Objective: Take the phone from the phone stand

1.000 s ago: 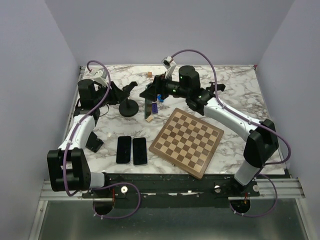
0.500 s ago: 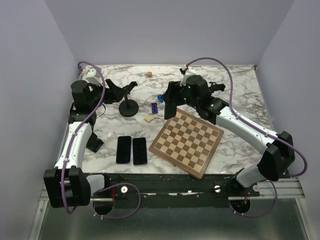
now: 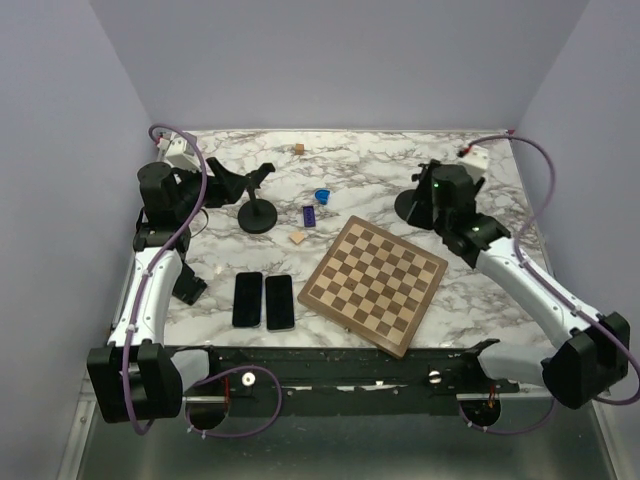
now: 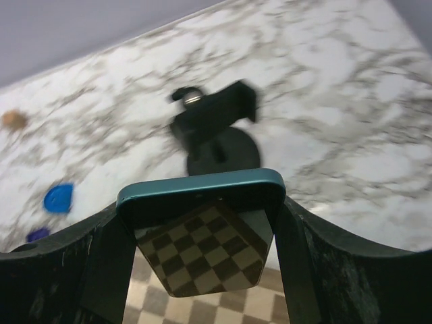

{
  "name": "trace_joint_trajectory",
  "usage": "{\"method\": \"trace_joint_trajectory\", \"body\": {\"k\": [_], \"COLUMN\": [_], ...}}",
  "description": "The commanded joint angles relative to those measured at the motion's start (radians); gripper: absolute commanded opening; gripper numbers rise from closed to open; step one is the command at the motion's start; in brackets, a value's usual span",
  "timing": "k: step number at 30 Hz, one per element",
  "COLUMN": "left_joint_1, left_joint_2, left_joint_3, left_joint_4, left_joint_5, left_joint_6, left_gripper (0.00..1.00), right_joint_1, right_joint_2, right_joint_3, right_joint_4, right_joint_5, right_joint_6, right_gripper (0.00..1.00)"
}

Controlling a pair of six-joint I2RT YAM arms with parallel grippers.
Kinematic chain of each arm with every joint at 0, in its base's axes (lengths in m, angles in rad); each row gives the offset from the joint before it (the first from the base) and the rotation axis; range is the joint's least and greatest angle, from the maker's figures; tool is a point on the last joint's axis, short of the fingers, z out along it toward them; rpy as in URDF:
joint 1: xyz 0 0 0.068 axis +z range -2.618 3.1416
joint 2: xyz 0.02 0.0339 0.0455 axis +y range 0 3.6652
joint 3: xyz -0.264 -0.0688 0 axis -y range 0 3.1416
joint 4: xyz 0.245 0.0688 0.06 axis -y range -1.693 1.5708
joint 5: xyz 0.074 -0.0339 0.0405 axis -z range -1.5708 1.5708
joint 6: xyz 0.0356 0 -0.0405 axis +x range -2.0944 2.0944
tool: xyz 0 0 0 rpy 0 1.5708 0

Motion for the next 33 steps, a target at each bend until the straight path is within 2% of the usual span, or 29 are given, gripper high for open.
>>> {"method": "trace_joint_trajectory", "body": {"k": [1,4,8,14,19,26,28,31,33], "left_joint_1": [0.014,0.018,0.023,0.025,0.025,0.026,0.025,0.025,0.025], "left_joint_2": [-0.021,-0.014,-0.011,-0.006,-0.004,-0.001,-0.001,-0.001,0.001], "left_joint_3": [-0.016,-0.017,-0.021,-0.027,-0.027,-0.029,-0.032,-0.034,-0.035], "left_joint_4": [0.000,0.009,0.018,0.024,0.028,0.031,0.031,0.034,0.037], "left_joint_5": [-0.007,0.004,0.013,0.014,0.016,0.017,0.016,0.017,0.017], "left_joint_6": [-0.021,-0.032,-0.041,-0.042,-0.044,-0.047,-0.048,-0.051,-0.054], "left_gripper": [0.73,0.73,0.73,0.73,0.72,0.72,0.72,0.72,0.72], "right_joint_1": [-0.207,-0.406,-0.596,-0.722,-0.796,-0.856,-0.868,-0.875,-0.879], "right_joint_2": [-0.112,-0.139,-0.096,0.044,0.089,0.090,0.093,0.094,0.094], "right_joint_3": [-0.098,-0.171,-0.240,-0.261,-0.290,-0.360,-0.381,-0.393,-0.394], "right_joint_4": [0.006,0.002,0.000,-0.053,-0.050,-0.024,-0.001,0.013,0.015], "right_joint_5": [0.089,-0.054,-0.185,-0.252,-0.329,-0.314,-0.320,-0.319,-0.314], "right_joint_6": [0.151,0.234,0.348,0.519,0.590,0.655,0.654,0.644,0.640], "right_gripper": [0.01,0.01,0.01,0.01,0.01,0.22,0.31,0.51,0.60]}}
